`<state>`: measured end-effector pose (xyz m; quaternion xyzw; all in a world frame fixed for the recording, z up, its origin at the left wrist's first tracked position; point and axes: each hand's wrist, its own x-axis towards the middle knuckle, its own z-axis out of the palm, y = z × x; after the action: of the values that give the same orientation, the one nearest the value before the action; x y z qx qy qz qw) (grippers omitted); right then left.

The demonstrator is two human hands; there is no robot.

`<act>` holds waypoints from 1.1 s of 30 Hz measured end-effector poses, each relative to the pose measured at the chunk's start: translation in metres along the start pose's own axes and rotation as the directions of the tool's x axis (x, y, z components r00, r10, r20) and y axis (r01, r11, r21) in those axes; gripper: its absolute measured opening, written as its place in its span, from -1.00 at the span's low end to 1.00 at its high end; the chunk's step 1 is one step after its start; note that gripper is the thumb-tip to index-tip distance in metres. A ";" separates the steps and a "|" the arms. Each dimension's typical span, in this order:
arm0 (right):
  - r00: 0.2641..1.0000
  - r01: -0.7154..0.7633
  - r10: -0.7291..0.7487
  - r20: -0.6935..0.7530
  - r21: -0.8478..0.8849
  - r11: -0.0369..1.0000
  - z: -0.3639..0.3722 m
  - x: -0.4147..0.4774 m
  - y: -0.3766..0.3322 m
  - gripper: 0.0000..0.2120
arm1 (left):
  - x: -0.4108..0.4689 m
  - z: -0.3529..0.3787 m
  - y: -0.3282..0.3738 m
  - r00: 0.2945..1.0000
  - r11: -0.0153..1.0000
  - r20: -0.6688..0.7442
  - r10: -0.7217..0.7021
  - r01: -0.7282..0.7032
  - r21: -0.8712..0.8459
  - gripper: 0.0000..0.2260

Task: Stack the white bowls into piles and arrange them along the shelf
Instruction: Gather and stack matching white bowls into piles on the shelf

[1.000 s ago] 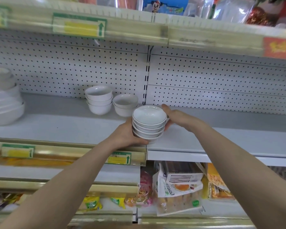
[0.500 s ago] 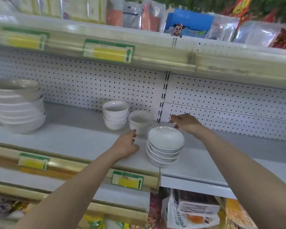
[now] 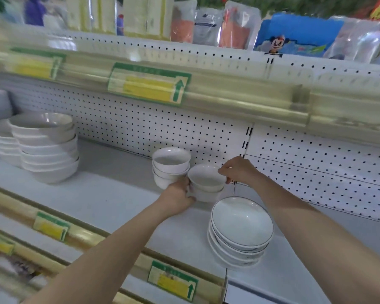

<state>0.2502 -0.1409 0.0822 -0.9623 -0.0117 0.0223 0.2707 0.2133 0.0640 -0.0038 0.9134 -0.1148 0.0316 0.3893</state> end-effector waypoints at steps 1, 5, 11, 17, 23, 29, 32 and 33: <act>1.000 -0.012 0.012 0.016 0.003 1.000 0.002 0.004 0.002 -0.76 | 0.001 0.002 -0.001 1.000 1.000 -0.011 -0.005 0.005 -0.014 -0.62; 0.998 -0.062 0.062 0.015 -0.023 0.998 0.006 0.014 0.004 -0.67 | -0.002 0.010 0.000 1.000 0.998 -0.024 0.003 -0.005 -0.057 -0.50; 0.999 -0.045 0.046 0.016 -0.033 0.998 0.006 0.017 0.009 -0.61 | -0.004 0.017 0.003 0.998 0.995 -0.054 -0.031 0.026 -0.095 -0.53; 0.998 0.032 -0.032 0.056 0.002 0.999 0.005 0.019 0.022 -0.76 | 0.002 0.026 -0.005 0.995 0.992 -0.092 -0.049 0.037 -0.125 -0.78; 0.995 0.061 -0.057 0.077 -0.052 0.997 0.014 0.021 0.019 -0.70 | 0.008 0.036 -0.006 0.984 0.995 -0.151 -0.093 0.085 -0.061 -0.73; 0.997 0.061 -0.057 0.059 -0.079 0.995 0.018 0.024 0.022 -0.70 | 0.006 0.039 -0.001 0.972 0.998 -0.227 -0.058 0.060 0.002 -0.71; 0.997 0.050 -0.048 0.059 -0.037 0.998 0.014 0.025 0.022 -0.78 | 0.002 0.038 0.000 0.970 0.998 -0.233 -0.064 0.056 -0.040 -0.66; 0.997 0.054 -0.052 0.053 -0.029 0.998 0.011 0.025 0.021 -0.78 | 0.001 0.037 0.003 0.969 0.997 -0.240 -0.067 0.054 -0.058 -0.67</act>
<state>0.2747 -0.1526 0.0608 -0.9647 -0.0447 0.0399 0.2564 0.2126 0.0356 -0.0272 0.8955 -0.0395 0.1276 0.4245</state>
